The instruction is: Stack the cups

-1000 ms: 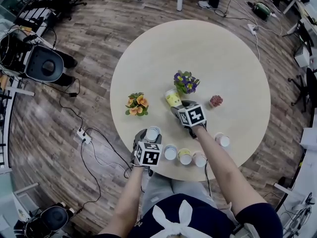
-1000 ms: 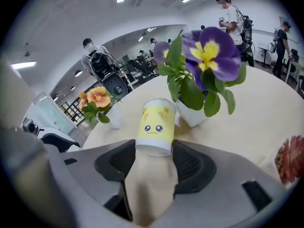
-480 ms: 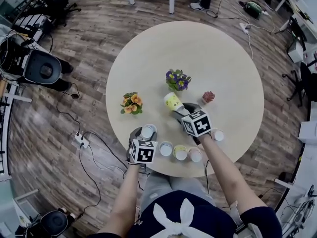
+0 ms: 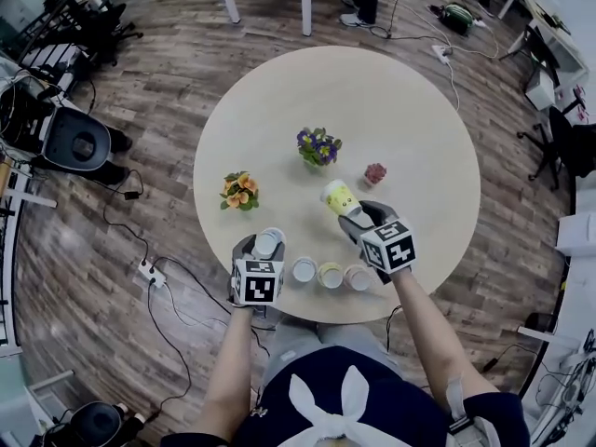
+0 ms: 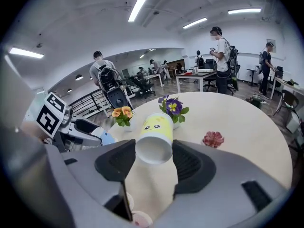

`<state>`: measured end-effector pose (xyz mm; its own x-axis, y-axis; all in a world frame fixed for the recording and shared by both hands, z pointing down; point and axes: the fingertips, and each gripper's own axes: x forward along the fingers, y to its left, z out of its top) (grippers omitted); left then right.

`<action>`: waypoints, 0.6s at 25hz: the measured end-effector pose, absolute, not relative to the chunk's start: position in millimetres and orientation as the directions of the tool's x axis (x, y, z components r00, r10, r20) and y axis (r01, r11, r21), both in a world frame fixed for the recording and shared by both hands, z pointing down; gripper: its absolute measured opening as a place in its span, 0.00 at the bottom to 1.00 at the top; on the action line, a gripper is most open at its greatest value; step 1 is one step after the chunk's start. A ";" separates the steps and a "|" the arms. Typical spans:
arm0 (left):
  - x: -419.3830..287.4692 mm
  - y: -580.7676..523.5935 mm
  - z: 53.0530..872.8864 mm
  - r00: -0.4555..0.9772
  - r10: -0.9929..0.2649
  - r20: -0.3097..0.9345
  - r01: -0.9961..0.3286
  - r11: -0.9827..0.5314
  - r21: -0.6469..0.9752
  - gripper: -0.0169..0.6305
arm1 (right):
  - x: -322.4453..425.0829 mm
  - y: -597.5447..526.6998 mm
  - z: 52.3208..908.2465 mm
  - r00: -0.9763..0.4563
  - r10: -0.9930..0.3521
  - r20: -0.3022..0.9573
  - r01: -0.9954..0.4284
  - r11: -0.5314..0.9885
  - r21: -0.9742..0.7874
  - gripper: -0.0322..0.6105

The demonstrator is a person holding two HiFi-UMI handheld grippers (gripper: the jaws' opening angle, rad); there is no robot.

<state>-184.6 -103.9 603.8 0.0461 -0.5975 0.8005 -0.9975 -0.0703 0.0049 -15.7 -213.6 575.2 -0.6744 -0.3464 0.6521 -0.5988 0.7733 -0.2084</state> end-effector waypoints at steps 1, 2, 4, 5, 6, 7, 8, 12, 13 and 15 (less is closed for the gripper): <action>-184.2 -103.2 599.8 0.048 -0.605 0.795 -0.997 -0.075 0.003 0.45 | -9.1 -210.3 571.4 -0.671 -0.358 0.650 -0.607 0.768 -0.204 0.44; -183.4 -102.4 596.0 0.050 -0.611 0.790 -0.997 -0.079 0.002 0.45 | -2.4 -206.6 568.0 -0.666 -0.369 0.648 -0.616 0.762 -0.198 0.44; -181.5 -100.0 589.4 0.056 -0.622 0.781 -0.996 -0.089 0.001 0.45 | 10.1 -199.0 562.2 -0.656 -0.394 0.643 -0.635 0.749 -0.188 0.44; -181.1 -98.8 586.4 0.058 -0.626 0.777 -0.996 -0.092 0.000 0.45 | 14.9 -195.2 559.7 -0.652 -0.405 0.641 -0.643 0.744 -0.183 0.44; -181.1 -97.4 583.4 0.059 -0.630 0.774 -0.995 -0.096 -0.002 0.45 | 18.6 -191.5 557.6 -0.648 -0.415 0.639 -0.650 0.739 -0.179 0.44; -181.2 -96.1 580.0 0.060 -0.634 0.771 -0.995 -0.100 -0.004 0.45 | 21.6 -187.7 555.7 -0.644 -0.424 0.637 -0.656 0.735 -0.174 0.44; -180.8 -94.9 576.3 0.062 -0.639 0.766 -0.994 -0.106 -0.007 0.45 | 24.4 -184.0 553.7 -0.641 -0.432 0.635 -0.661 0.731 -0.170 0.44; -170.9 -90.0 562.2 0.094 -0.662 0.743 -0.989 -0.145 -0.005 0.45 | 40.4 -167.9 547.7 -0.625 -0.464 0.627 -0.686 0.710 -0.159 0.44; -167.3 -88.0 559.2 0.105 -0.664 0.740 -0.987 -0.159 -0.003 0.45 | 45.3 -163.8 546.8 -0.621 -0.472 0.626 -0.694 0.702 -0.159 0.44; -159.7 -83.9 555.5 0.127 -0.663 0.738 -0.982 -0.189 -0.001 0.45 | 55.4 -157.5 545.5 -0.612 -0.486 0.624 -0.709 0.687 -0.160 0.44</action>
<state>-159.7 -83.9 555.5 0.1267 -0.6628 0.7380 -0.9819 -0.1892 -0.0013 55.4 -157.5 545.5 -0.6116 -0.4862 0.6242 -0.7089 0.6870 -0.1595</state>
